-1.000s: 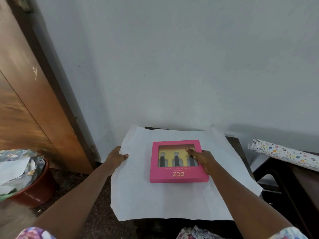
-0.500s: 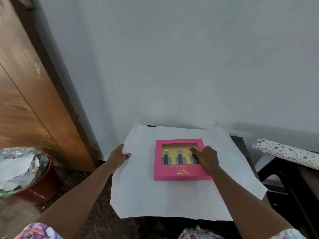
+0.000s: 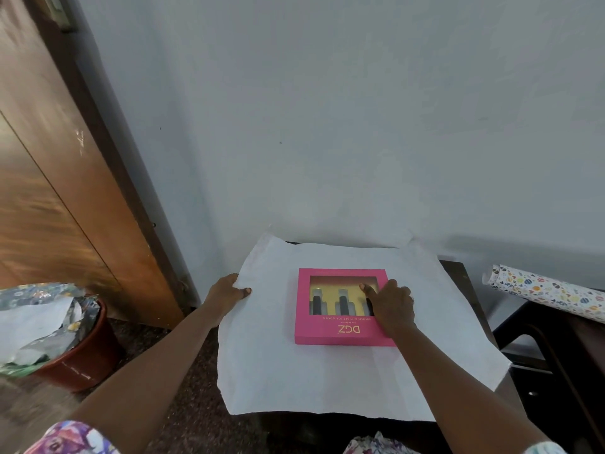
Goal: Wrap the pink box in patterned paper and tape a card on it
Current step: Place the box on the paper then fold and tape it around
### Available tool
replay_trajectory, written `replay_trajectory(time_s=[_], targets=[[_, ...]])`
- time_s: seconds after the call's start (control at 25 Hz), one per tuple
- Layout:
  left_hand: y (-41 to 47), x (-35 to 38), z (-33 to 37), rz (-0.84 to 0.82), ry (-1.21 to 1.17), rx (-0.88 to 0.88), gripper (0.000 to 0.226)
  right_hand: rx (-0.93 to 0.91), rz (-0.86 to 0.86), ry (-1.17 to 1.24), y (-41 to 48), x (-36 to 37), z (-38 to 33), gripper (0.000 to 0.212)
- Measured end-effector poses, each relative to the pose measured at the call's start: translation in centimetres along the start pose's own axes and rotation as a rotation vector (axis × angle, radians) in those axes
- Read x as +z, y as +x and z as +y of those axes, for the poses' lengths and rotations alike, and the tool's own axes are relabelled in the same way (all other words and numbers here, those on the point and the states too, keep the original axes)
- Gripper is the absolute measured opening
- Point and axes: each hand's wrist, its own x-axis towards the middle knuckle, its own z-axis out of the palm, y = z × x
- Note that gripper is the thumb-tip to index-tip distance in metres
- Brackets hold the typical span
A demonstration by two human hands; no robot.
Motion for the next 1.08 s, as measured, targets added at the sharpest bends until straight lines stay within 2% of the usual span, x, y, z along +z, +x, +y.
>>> replay_trajectory(time_s=[0.16, 0.4, 0.52, 0.72, 0.84, 1.08], targets=[[0.1, -0.5, 0.1, 0.06, -0.009, -0.058, 0.027, 0.057, -0.034, 0.11, -0.2, 0.2, 0.2, 0.06], [-0.2, -0.3, 0.9, 0.118, 0.215, -0.013, 0.03, 0.083, -0.037, 0.003, 0.3, 0.4, 0.4, 0.058], [-0.4, 0.0, 0.9, 0.146, 0.285, -0.01, 0.028, 0.107, -0.059, 0.04, 0.8, 0.3, 0.4, 0.057], [-0.6, 0.2, 0.8, 0.149, 0.289, -0.037, 0.025, 0.102, -0.065, 0.114, 1.4, -0.2, 1.4, 0.056], [-0.9, 0.5, 0.7, 0.157, 0.223, -0.044, 0.025, 0.077, -0.06, 0.077, 1.2, -0.3, 1.5, 0.055], [-0.9, 0.4, 0.3, 0.139, 0.255, -0.069, 0.022, 0.045, -0.054, 0.028, 0.8, -0.5, 1.5, 0.058]])
